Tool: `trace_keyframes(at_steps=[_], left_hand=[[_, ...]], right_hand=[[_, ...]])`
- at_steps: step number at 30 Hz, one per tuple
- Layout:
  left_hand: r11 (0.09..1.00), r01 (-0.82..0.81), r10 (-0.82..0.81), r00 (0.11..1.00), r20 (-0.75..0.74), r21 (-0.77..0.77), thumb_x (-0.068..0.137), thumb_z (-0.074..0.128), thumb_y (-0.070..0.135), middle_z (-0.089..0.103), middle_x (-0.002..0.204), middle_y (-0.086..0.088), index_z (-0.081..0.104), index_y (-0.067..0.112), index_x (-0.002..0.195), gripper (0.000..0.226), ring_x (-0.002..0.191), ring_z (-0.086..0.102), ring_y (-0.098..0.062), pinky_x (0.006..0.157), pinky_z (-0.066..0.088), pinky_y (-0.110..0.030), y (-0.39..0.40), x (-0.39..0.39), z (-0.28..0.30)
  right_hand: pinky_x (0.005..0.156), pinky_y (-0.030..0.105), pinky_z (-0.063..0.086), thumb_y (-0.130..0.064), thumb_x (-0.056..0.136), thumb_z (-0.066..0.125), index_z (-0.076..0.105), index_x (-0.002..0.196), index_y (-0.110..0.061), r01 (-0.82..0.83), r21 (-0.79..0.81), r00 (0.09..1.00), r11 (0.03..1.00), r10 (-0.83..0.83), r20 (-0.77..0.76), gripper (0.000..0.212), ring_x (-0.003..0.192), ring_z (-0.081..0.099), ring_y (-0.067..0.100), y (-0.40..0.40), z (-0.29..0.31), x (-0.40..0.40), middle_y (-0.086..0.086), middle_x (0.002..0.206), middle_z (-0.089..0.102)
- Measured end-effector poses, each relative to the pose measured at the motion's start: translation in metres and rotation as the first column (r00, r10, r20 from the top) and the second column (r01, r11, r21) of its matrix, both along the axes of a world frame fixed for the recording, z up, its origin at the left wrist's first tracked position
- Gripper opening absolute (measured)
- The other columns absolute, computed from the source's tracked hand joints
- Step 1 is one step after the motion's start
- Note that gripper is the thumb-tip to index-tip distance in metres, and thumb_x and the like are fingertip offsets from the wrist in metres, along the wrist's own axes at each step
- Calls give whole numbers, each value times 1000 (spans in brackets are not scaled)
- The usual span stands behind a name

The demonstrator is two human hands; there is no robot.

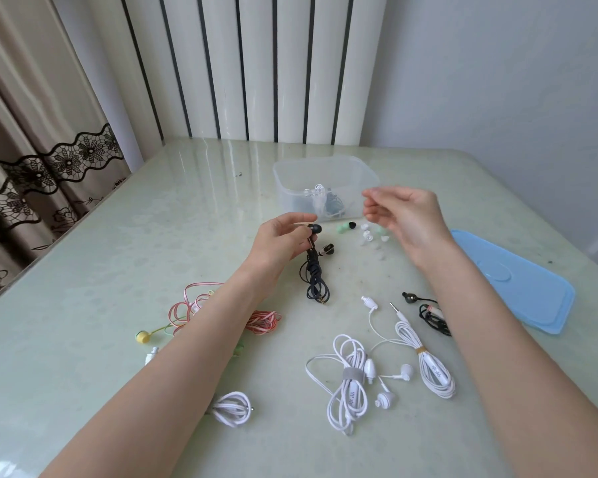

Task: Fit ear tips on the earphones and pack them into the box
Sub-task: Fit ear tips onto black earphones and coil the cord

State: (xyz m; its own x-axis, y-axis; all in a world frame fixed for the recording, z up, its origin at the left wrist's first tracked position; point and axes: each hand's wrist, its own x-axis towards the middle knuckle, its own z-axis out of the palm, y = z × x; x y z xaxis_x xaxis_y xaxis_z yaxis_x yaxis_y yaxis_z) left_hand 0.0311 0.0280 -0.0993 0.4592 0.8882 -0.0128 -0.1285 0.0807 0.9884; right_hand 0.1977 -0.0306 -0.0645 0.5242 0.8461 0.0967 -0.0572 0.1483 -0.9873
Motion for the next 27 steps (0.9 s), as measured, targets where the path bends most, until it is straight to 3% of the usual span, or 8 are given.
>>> trace_keyframes(at_steps=[4,8,12,15,18,20,24,27], left_hand=[[998,19,-15,998,-67,61,90,40,-3,60,83,1,64,11,104,31,75,57,-9,69,49,-8,0,1,-2],[994,49,-38,993,-108,101,89,40,-4,60,82,2,66,11,96,31,74,56,-7,69,48,-8,-2,1,-3],[994,38,-26,993,-113,102,88,42,-4,59,80,2,66,10,93,28,73,54,-8,69,47,-9,-4,4,1],[974,-5,48,981,-186,226,85,51,0,58,77,2,66,17,90,23,70,51,-9,66,43,-13,-3,6,3],[936,22,87,952,-292,352,83,55,4,57,71,2,65,24,88,23,62,49,-8,63,41,-16,-1,4,-2],[923,22,116,936,-331,385,82,56,4,54,71,4,64,23,90,23,62,48,-11,65,41,-18,0,3,-4],[872,79,149,896,-417,483,81,57,4,58,86,0,63,17,100,24,68,51,-11,62,39,-10,3,2,-5],[794,234,136,832,-539,561,82,59,9,60,105,-5,60,16,111,30,85,49,-15,70,35,-14,0,3,-10]], right_hand=[[65,23,52,-3,82,59,71,86,-2,164,-133,872,977,-80,483,12,59,57,15,10,-1,14,6,69,64],[72,16,40,-5,82,60,73,92,-9,206,-283,577,937,117,808,17,74,55,13,31,-15,19,8,92,71],[70,27,53,-10,79,65,71,90,-13,192,-414,471,890,286,834,13,79,62,20,46,-25,18,7,105,69],[56,20,50,-4,78,64,72,86,-8,226,-387,534,894,219,817,12,70,60,21,51,-23,16,7,106,69],[72,21,43,4,78,56,70,92,-7,273,-314,528,909,131,839,23,88,62,25,51,-27,14,11,100,69],[73,22,42,2,79,56,68,97,-9,262,-312,513,913,142,846,24,86,60,24,47,-29,13,10,98,67],[67,32,48,-3,80,59,68,97,-10,229,-331,486,915,187,854,21,83,60,25,42,-27,11,8,97,66],[61,21,49,-3,80,61,69,92,-9,210,-343,484,916,207,850,16,77,63,18,43,-28,13,9,91,68]])
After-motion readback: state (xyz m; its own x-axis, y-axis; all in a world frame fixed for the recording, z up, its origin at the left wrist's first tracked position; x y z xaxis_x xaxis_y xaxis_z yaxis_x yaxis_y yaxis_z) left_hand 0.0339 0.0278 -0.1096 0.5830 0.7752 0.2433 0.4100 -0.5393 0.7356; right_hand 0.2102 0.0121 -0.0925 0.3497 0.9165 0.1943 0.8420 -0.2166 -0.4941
